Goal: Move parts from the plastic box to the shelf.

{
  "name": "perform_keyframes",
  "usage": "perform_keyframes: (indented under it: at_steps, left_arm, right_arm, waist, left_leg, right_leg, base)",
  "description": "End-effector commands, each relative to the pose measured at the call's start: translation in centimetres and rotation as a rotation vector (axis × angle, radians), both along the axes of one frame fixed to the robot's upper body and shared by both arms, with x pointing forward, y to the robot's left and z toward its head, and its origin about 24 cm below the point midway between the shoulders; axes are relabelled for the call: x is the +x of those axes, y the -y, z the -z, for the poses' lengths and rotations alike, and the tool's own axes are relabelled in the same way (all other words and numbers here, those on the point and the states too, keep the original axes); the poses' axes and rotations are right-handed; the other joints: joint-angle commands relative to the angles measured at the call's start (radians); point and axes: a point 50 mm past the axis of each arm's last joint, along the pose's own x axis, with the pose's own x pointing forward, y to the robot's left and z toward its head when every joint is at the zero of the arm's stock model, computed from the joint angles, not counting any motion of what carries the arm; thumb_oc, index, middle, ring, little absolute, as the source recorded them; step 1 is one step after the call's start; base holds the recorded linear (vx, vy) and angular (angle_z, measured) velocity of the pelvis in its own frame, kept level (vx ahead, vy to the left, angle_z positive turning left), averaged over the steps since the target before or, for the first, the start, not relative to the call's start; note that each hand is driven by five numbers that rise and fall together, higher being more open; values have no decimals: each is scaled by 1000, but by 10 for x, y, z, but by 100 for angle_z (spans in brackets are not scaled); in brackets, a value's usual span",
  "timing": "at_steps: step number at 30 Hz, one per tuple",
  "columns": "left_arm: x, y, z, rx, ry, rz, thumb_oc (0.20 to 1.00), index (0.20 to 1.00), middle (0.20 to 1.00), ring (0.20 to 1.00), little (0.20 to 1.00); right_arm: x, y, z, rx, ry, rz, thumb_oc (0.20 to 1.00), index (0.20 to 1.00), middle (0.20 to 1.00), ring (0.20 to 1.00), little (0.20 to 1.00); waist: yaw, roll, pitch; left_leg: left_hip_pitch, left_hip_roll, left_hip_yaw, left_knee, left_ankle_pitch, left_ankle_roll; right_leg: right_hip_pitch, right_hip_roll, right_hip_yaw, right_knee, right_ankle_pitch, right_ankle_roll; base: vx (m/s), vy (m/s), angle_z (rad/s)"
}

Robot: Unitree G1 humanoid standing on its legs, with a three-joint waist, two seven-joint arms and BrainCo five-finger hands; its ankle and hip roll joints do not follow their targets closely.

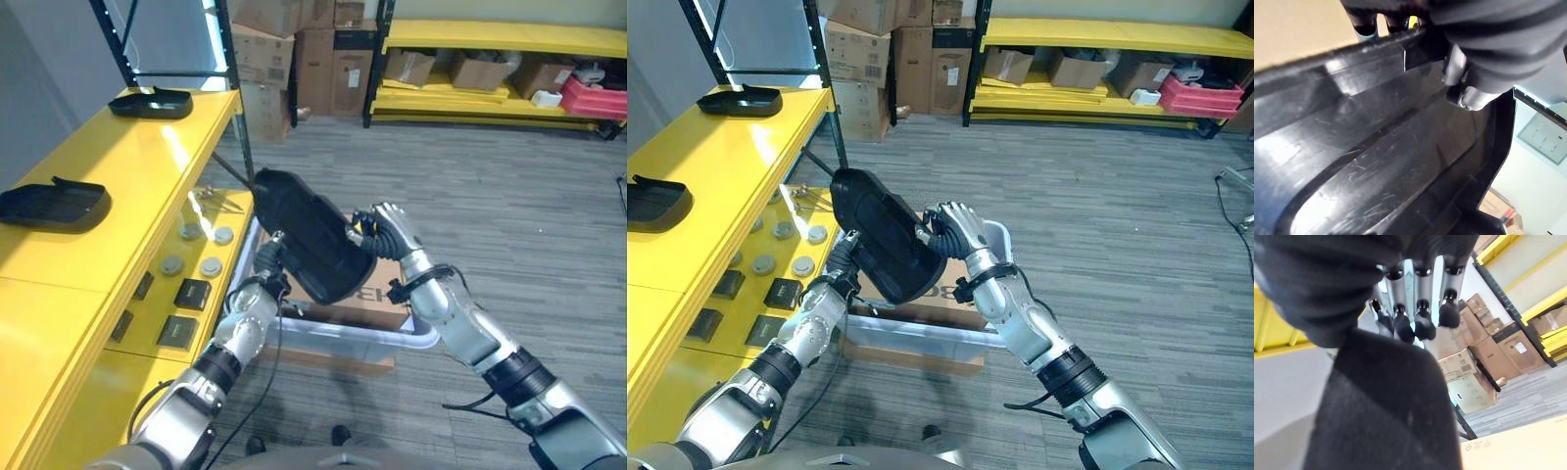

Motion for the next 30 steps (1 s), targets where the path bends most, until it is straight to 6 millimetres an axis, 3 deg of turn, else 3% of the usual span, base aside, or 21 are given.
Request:
perform_keyframes:
  at_steps: [1,5,7,9,11,12,13,14,15,16,17,19,20,21,22,23,24,28,30]
  left_arm:
    - [19,44,-79,102,412,208,200,200,200,200,200]
    - [23,15,-76,318,478,134,200,200,200,200,200]
    - [23,0,-78,440,521,77,200,200,200,200,200]
    - [25,-9,-82,572,582,50,200,200,200,200,200]
    - [24,-15,-90,662,645,19,200,200,200,200,200]
    - [22,-17,-99,718,707,2,200,200,200,200,200]
    - [22,-17,-99,718,707,2,200,200,200,200,200]
    - [20,-15,-105,756,757,-4,200,200,200,200,200]
    - [19,-14,-107,776,784,-3,200,200,200,200,200]
    - [19,-14,-107,777,784,-3,200,200,200,200,200]
    - [17,-14,-109,784,803,-6,200,200,200,200,200]
    - [13,-16,-118,842,879,-8,200,200,200,200,200]
    - [13,-17,-118,843,880,-9,200,200,200,200,200]
    - [8,-20,-123,890,936,-2,200,200,200,200,200]
    - [6,-21,-122,895,946,3,200,200,200,200,200]
    - [-1,-29,-121,911,967,17,200,200,200,200,200]
    - [-1,-29,-121,911,967,17,200,200,200,200,200]
    - [-19,-51,-115,890,964,-36,200,200,200,200,200]
    - [-29,-60,-118,876,976,-78,200,200,200,200,200]
  right_arm:
    - [-37,-61,-14,448,-186,-527,1000,1000,1000,1000,1000]
    - [-40,-25,-1,713,-277,-415,1000,1000,1000,1000,1000]
    - [-44,8,14,862,-287,-257,1000,1000,1000,1000,1000]
    - [-48,29,33,969,-311,-130,1000,1000,1000,1000,1000]
    - [-53,52,65,1108,-393,7,1000,1000,1000,1000,1000]
    - [-63,76,104,1234,-463,204,1000,1000,1000,1000,1000]
    - [-63,76,104,1235,-463,204,1000,1000,1000,1000,1000]
    - [-78,95,145,1346,-530,416,1000,1000,1000,1000,1000]
    - [-90,104,165,1365,-560,545,1000,1000,1000,1000,1000]
    - [-89,105,165,1365,-559,545,1000,1000,1000,1000,1000]
    - [-100,111,182,1386,-591,654,1000,1000,1000,1000,1000]
    - [-132,119,219,1329,-735,866,1000,1000,1000,1000,1000]
    - [-132,119,219,1329,-735,865,1000,1000,1000,1000,1000]
    - [-160,124,241,1171,-886,997,1000,1000,1000,1000,1000]
    - [-169,124,248,1159,-932,1042,1000,1000,1000,1000,1000]
    - [-194,125,263,987,-1092,1126,1000,1000,1000,1000,1000]
    - [-194,125,263,986,-1092,1125,1000,1000,1000,1000,1000]
    - [-222,116,277,580,-1348,1115,1000,1000,1000,1000,1000]
    - [-221,110,280,499,-1395,1070,1000,1000,1000,1000,1000]
  waist:
    - [31,-25,-17]
    - [24,-22,-17]
    - [15,-19,-16]
    - [6,-17,-16]
    - [1,-17,-18]
    - [0,-18,-20]
    - [0,-19,-20]
    - [-1,-18,-22]
    - [-1,-18,-23]
    - [0,-19,-22]
    - [0,-18,-22]
    - [7,-17,-19]
    - [6,-18,-18]
    - [13,-16,-13]
    - [16,-16,-9]
    - [29,-11,1]
    - [29,-11,0]
    - [64,1,9]
    - [82,6,13]
  left_leg:
    - [49,58,-12,-1,-78,-59]
    - [47,60,-6,-1,-77,-63]
    - [45,63,-4,-1,-75,-66]
    - [42,64,-2,-1,-75,-69]
    - [42,65,-3,-1,-75,-71]
    - [41,67,-5,-1,-76,-74]
    - [42,67,-5,-1,-76,-74]
    - [41,69,-8,-1,-77,-76]
    - [41,68,-10,-1,-78,-76]
    - [42,68,-11,-1,-78,-76]
    - [42,69,-12,-1,-78,-76]
    - [42,70,-15,-1,-79,-77]
    - [42,70,-15,-1,-79,-77]
    - [40,71,-18,-1,-78,-76]
    - [40,71,-19,-1,-79,-76]
    - [41,72,-22,-1,-76,-77]
    - [40,72,-22,-1,-76,-77]
    - [41,78,-38,-1,-67,-81]
    - [41,81,-47,-1,-63,-83]
  right_leg:
    - [-10,-31,-34,22,-53,40]
    - [-15,-28,-33,23,-50,39]
    - [-19,-28,-34,25,-50,39]
    - [-22,-27,-35,27,-49,40]
    - [-23,-27,-39,28,-48,40]
    - [-20,-27,-45,28,-50,40]
    - [-19,-27,-45,28,-50,40]
    - [-16,-26,-47,25,-51,40]
    - [-14,-26,-48,25,-52,40]
    - [-13,-26,-49,24,-53,40]
    - [-14,-25,-50,26,-53,39]
    - [-13,-24,-53,27,-54,39]
    - [-13,-24,-53,27,-55,39]
    - [-16,-23,-53,28,-55,39]
    - [-17,-22,-53,30,-57,38]
    - [-17,-19,-51,33,-59,36]
    - [-18,-19,-51,33,-59,36]
    - [-5,-10,-57,28,-65,27]
    - [0,-4,-60,25,-69,22]
  base:
    - [0,0,0]
    - [0,0,0]
    - [0,0,0]
    - [-2,-2,-2]
    - [0,0,0]
    - [0,0,0]
    - [0,0,0]
    - [-5,-21,4]
    - [-4,-21,6]
    - [-8,-18,3]
    - [-14,-20,4]
    - [-17,-27,3]
    - [-38,-36,4]
    - [-41,-34,7]
    - [-69,-60,7]
    - [-37,-36,8]
    - [-34,-42,4]
    - [-10,-58,6]
    - [-8,-71,7]
